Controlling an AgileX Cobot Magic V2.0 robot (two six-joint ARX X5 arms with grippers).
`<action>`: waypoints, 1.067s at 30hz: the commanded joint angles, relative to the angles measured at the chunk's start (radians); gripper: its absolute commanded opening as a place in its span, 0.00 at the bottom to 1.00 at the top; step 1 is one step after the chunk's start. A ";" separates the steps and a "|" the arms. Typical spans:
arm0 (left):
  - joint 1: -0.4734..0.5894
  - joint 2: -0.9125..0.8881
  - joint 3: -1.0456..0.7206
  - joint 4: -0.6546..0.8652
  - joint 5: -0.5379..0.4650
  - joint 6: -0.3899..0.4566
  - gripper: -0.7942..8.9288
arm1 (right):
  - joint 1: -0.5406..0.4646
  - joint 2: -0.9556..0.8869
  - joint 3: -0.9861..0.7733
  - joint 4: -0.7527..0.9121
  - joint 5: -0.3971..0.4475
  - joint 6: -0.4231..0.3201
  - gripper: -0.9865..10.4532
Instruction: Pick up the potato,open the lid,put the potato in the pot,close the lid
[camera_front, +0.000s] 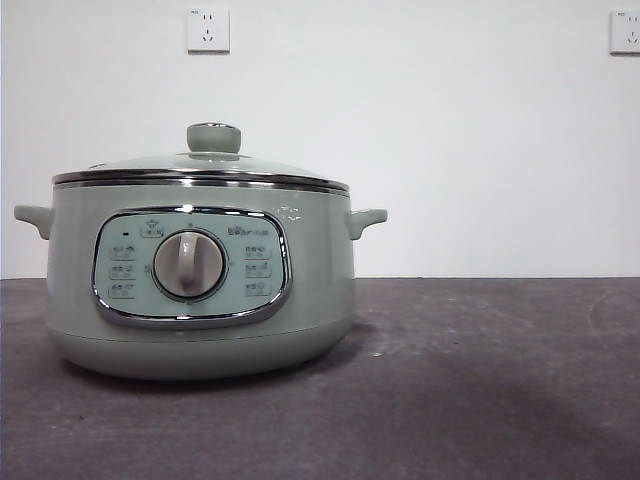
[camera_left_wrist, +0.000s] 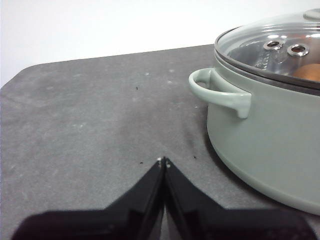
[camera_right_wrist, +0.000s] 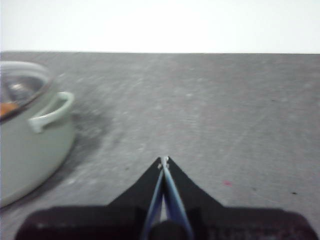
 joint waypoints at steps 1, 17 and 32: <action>0.003 -0.003 -0.016 0.004 -0.002 -0.006 0.08 | -0.059 -0.065 -0.095 0.068 -0.049 -0.005 0.09; 0.003 -0.003 -0.016 0.004 -0.002 -0.006 0.08 | -0.126 -0.196 -0.277 0.122 -0.103 -0.005 0.09; 0.003 -0.003 -0.016 0.004 -0.002 -0.006 0.08 | -0.125 -0.193 -0.277 0.082 -0.096 0.085 0.09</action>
